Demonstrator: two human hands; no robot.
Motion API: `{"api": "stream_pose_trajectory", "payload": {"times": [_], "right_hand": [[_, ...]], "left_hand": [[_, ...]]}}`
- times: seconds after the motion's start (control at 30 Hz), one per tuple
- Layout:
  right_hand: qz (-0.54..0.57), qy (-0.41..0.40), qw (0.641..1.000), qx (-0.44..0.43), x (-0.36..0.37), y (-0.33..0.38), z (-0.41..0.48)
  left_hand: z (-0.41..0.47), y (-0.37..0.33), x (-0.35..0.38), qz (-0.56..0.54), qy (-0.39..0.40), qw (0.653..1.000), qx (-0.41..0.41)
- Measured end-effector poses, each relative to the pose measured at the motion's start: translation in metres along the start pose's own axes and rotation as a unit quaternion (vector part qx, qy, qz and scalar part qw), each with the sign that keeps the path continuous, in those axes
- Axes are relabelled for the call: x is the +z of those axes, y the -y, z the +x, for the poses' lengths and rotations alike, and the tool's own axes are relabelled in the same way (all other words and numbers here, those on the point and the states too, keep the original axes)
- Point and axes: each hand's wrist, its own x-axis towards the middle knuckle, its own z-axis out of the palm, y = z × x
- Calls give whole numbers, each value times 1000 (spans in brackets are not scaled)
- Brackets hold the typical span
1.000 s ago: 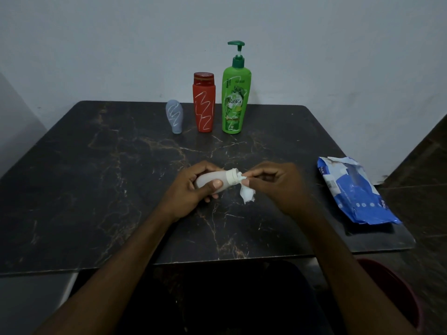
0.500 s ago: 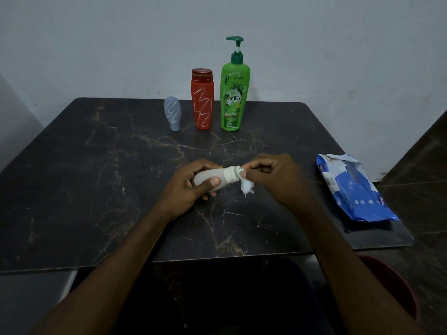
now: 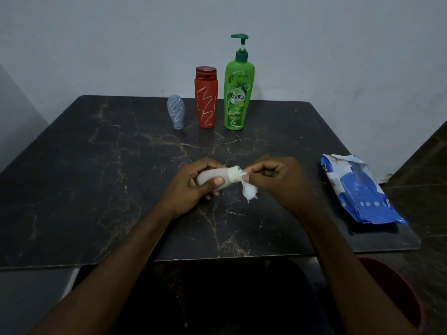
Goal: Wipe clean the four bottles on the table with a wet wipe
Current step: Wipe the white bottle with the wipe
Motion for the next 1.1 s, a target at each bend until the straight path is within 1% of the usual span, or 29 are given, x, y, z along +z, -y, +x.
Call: {"api": "stream_pose_trajectory", "payload": {"times": [0.1,0.2,0.37,0.6,0.8,0.93,1.0,1.1], "right_hand": [[9,-15,1000,9,1,2,8],[-6,-16,999,34,3,-5,5],[33,-16,999,35,5,-2,2],[31,-33,997,69,9,-10,-1],[31,-30,998,52,7,-3,4],[7,-33,997,66,9,-12,6],[15,-34,996,76,9,-16,-2],[43,-33,996,69,10,-13,-9]], "left_hand": [[0,0,0,-2,0,1000,-4],[-1,-1,0,-3,-7,1000,-6],[0,-1,0,-1,-4,1000,-6],[-2,-3,1,-8,-14,1000,-7],[0,-2,1,13,2,1000,-4],[-1,-3,1,11,-9,1000,-9],[-1,-3,1,14,-11,1000,-11],[0,-2,2,14,-9,1000,-10]]}}
